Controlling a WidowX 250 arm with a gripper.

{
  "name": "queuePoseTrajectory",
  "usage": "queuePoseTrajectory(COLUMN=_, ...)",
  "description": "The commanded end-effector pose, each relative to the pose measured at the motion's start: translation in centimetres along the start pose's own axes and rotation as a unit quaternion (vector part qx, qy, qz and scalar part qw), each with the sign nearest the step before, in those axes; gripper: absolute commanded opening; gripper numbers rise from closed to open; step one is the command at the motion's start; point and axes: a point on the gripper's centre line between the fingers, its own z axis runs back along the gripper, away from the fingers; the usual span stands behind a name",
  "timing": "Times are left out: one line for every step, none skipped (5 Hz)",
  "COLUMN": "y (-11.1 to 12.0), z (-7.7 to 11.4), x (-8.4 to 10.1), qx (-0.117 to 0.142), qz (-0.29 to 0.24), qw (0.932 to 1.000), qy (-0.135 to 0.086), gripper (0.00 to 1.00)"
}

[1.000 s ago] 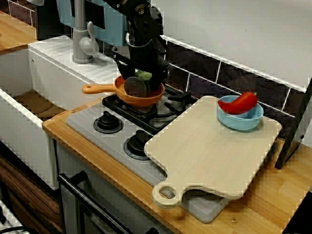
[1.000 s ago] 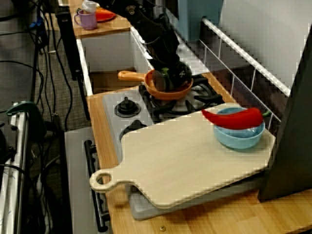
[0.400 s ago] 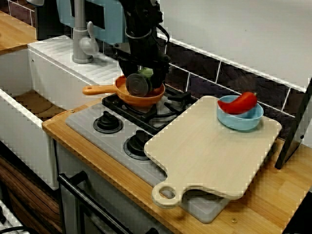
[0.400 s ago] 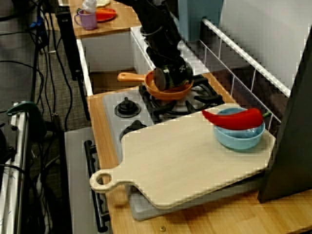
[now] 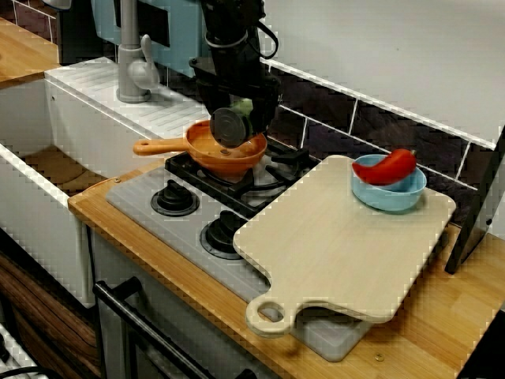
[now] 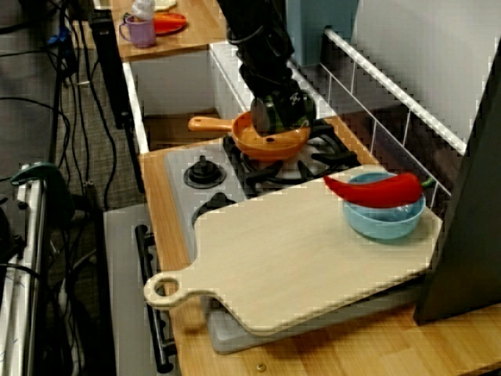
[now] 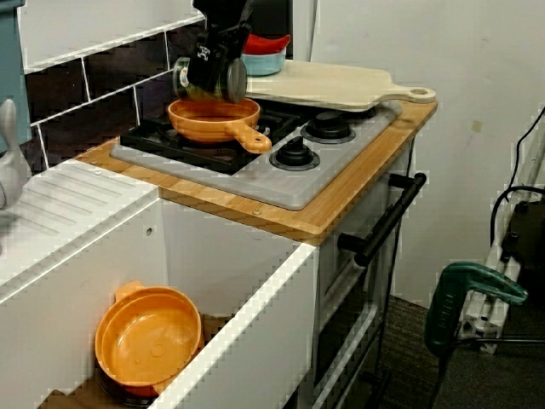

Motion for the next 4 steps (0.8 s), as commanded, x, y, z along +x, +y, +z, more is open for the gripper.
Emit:
queuePoseTrajectory(y=1.3, z=4.5, x=2.0, qx=-0.014, qz=-0.007, qw=0.9989, qy=-0.044, gripper=1.0)
queuePoseTrajectory(y=2.0, z=5.3, x=2.3, qx=0.008, qz=-0.009, qw=0.999, qy=-0.043, gripper=1.0)
queuePoseTrajectory(y=1.7, z=5.3, x=1.7, qx=0.04, qz=0.017, qw=0.9987, qy=-0.029, gripper=1.0)
queuePoseTrajectory(y=1.7, z=5.2, x=0.9, qx=0.045, qz=0.032, qw=0.9981, qy=-0.028, gripper=0.0)
